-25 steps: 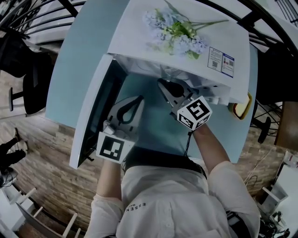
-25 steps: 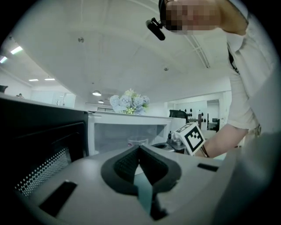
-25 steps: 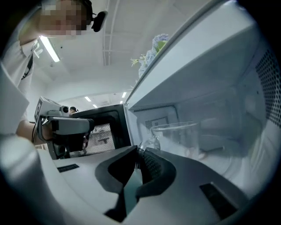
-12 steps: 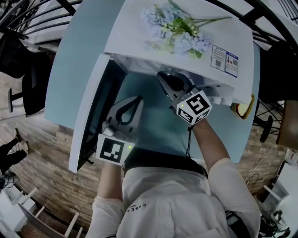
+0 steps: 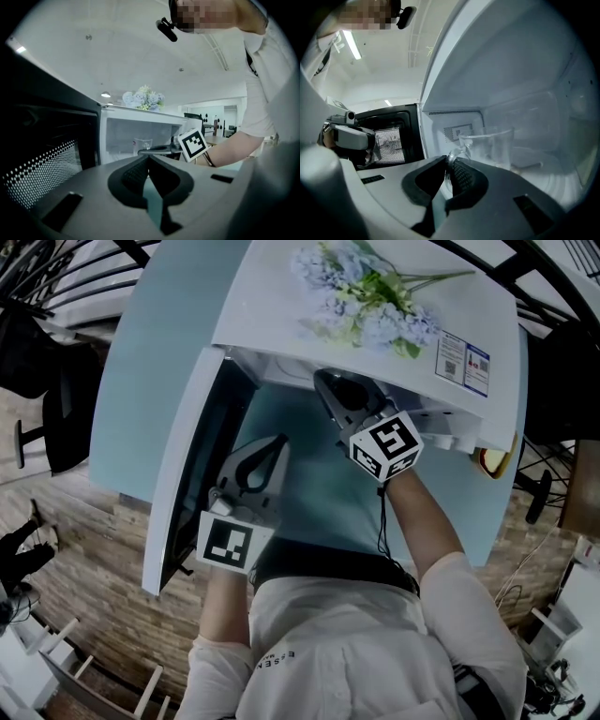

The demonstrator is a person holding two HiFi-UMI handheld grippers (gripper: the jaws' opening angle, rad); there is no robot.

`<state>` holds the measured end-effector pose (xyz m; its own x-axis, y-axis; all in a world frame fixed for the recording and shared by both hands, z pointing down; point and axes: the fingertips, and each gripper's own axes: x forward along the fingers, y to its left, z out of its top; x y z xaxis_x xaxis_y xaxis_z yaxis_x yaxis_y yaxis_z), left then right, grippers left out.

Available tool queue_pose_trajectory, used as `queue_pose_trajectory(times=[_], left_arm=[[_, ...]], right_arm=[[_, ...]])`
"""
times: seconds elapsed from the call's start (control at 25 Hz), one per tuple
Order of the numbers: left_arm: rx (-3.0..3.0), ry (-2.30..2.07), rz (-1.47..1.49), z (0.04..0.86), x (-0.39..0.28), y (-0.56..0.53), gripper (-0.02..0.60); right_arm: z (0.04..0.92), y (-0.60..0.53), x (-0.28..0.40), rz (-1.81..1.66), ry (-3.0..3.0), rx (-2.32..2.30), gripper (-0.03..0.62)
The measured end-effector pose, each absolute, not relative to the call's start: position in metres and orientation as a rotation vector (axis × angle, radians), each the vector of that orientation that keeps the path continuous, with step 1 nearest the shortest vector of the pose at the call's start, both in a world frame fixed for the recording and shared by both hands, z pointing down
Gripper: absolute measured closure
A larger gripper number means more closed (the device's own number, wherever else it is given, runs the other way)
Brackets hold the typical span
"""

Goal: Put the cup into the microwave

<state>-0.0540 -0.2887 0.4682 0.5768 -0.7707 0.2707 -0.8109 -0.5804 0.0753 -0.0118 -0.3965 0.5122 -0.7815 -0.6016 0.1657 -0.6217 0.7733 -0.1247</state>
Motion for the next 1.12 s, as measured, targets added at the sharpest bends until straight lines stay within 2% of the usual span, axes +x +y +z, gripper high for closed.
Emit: queue_pose_trajectory(times=[0.2, 0.28, 0.32, 1.12], left_arm=[[2.61, -1.324, 0.289, 0.468, -0.056, -0.289, 0.58], [2.604, -1.322, 0.281, 0.469, -0.057, -0.288, 0.58], [2.602, -1.319, 0.28, 0.469, -0.057, -0.288, 0.58], [2.658, -1.24, 0.266, 0.461, -0.035, -0.288, 0.58]], right_arm=[[0.516, -0.394, -0.017, 0.245, -2.818, 0.971, 0.559], [0.517, -0.391, -0.021, 0.229, -2.808, 0.939, 0.461], [0.518, -0.39, -0.022, 0.222, -2.804, 0.933, 0.451], [0.51, -0.361, 0.034, 0.308, -2.738, 1.158, 0.45]])
